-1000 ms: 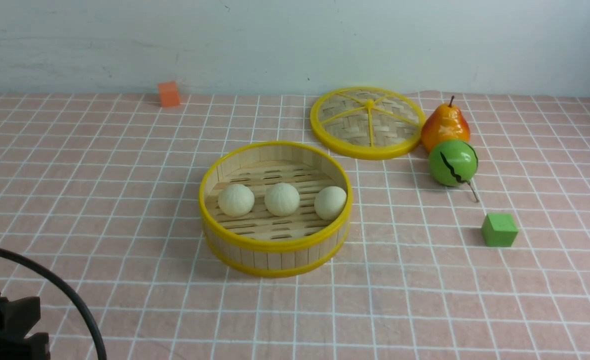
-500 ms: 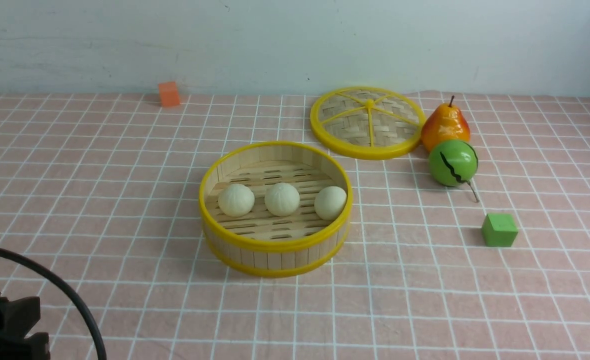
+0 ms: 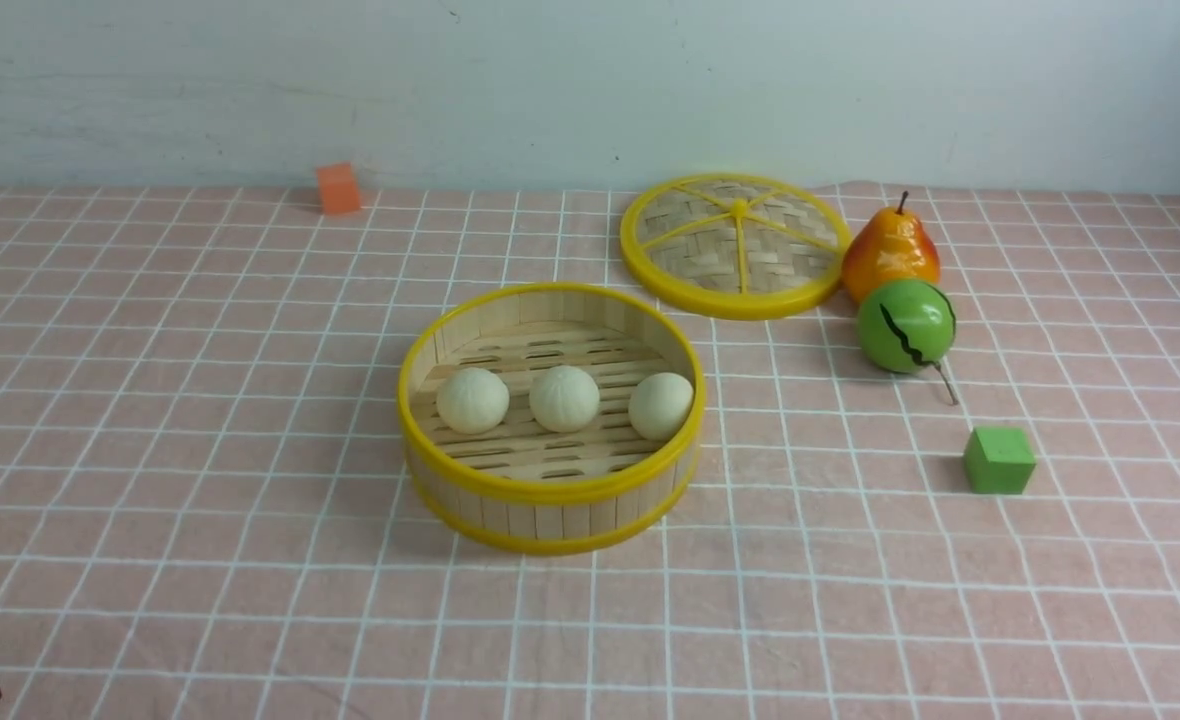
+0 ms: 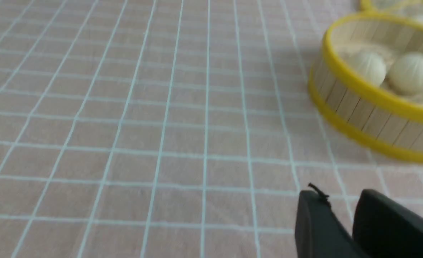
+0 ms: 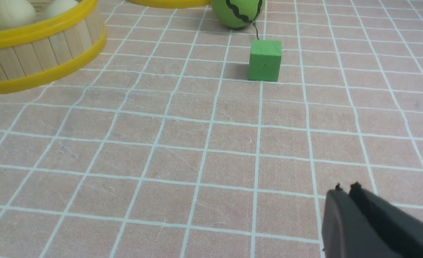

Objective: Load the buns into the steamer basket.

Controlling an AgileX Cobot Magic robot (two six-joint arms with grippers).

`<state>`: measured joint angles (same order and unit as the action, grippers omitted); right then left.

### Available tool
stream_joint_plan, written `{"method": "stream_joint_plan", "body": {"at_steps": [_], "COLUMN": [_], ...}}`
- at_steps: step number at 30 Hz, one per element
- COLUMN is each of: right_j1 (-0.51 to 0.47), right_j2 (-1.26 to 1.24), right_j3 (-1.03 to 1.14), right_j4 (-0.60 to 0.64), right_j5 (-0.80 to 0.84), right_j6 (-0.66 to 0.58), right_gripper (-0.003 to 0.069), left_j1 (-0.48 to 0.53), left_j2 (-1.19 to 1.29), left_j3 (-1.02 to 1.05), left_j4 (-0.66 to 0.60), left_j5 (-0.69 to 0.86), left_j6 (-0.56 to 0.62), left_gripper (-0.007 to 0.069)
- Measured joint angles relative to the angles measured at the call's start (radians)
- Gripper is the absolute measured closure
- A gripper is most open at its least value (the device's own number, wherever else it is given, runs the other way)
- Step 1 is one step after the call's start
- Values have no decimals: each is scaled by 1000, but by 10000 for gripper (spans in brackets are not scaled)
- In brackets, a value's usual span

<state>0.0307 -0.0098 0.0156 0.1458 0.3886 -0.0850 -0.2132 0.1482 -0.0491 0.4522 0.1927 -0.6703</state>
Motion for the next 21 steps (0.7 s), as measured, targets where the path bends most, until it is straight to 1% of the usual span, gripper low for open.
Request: {"method": "stream_joint_plan", "body": {"at_steps": [1, 2, 3, 5, 6, 7, 10, 11, 12, 15, 21], "right_j1": [0, 0, 0, 0, 0, 0, 0, 0, 0, 0, 0], "right_j2": [0, 0, 0, 0, 0, 0, 0, 0, 0, 0, 0], "right_j3": [0, 0, -1, -1, -1, -1, -1, -1, -1, -1, -1], "right_j4": [0, 0, 0, 0, 0, 0, 0, 0, 0, 0, 0], "right_j5": [0, 0, 0, 1, 2, 2, 2, 2, 2, 2, 2], "right_j6": [0, 0, 0, 0, 0, 0, 0, 0, 0, 0, 0], "right_gripper": [627, 627, 624, 622, 619, 619, 616, 616, 613, 608, 599], "left_j1": [49, 56, 105, 132, 150, 153, 157, 157, 157, 157, 157], "left_j2": [-59, -69, -128, -148, -158, -158, -159, -159, -159, -159, -159], "left_j3": [40, 46, 69, 71, 73, 72, 78, 78, 81, 81, 81], "left_j4": [-54, -64, -153, -193, -245, -249, -345, -345, -361, -383, -425], "left_j5": [-59, -65, -74, -52, 3, 19, 175, 180, 199, 202, 203], "left_j6": [13, 16, 49, 85, 161, 176, 287, 294, 347, 414, 457], "left_gripper": [580, 589, 638, 638, 638, 638, 638, 638, 638, 638, 638]}}
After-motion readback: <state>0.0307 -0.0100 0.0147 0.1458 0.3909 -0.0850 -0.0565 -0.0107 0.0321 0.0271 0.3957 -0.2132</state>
